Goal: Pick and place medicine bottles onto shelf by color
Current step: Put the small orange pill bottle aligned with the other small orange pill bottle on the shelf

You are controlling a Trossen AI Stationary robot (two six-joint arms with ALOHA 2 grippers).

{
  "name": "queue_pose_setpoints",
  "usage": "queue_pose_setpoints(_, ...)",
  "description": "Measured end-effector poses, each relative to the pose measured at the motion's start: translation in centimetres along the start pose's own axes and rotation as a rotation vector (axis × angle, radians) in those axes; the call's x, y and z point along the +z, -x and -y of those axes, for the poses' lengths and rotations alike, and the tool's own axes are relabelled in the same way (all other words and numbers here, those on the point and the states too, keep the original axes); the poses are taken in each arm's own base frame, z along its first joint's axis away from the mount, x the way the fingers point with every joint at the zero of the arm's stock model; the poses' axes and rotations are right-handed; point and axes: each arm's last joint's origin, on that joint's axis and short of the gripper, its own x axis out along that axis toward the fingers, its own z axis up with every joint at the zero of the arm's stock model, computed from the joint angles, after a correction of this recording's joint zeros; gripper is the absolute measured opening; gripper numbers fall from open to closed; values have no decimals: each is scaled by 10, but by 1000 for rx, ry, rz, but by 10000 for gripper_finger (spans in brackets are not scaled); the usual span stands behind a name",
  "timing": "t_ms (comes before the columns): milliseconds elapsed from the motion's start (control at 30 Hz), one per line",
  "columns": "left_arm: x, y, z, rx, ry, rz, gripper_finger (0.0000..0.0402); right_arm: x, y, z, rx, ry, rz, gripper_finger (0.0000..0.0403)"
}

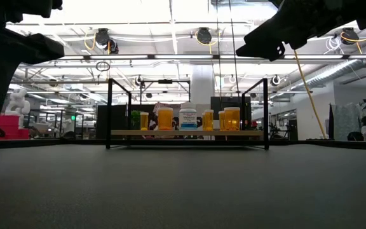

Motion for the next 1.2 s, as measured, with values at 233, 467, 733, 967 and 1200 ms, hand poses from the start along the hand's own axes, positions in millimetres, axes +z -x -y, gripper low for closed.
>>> queue_pose_setpoints(233, 4, 4, 0, -3, -3, 7, 134, 0, 0, 0, 0, 0, 0, 251)
queue_pose_setpoints(467, 24, 30, -13, -3, -85, 31, 122, 0, 0, 0, 0, 4, 0, 251)
queue_pose_setpoints(733, 52, 72, -59, 24, -130, 54, 125, 0, 0, 0, -1, 24, -1, 251)
queue_pose_setpoints(967, 63, 101, -108, 57, -132, 53, 125, -2, 0, 0, -2, 36, -20, 251)
queue_pose_setpoints(1200, 64, 119, -154, 88, -132, 48, 128, -2, 0, 0, -2, 59, -24, 251)
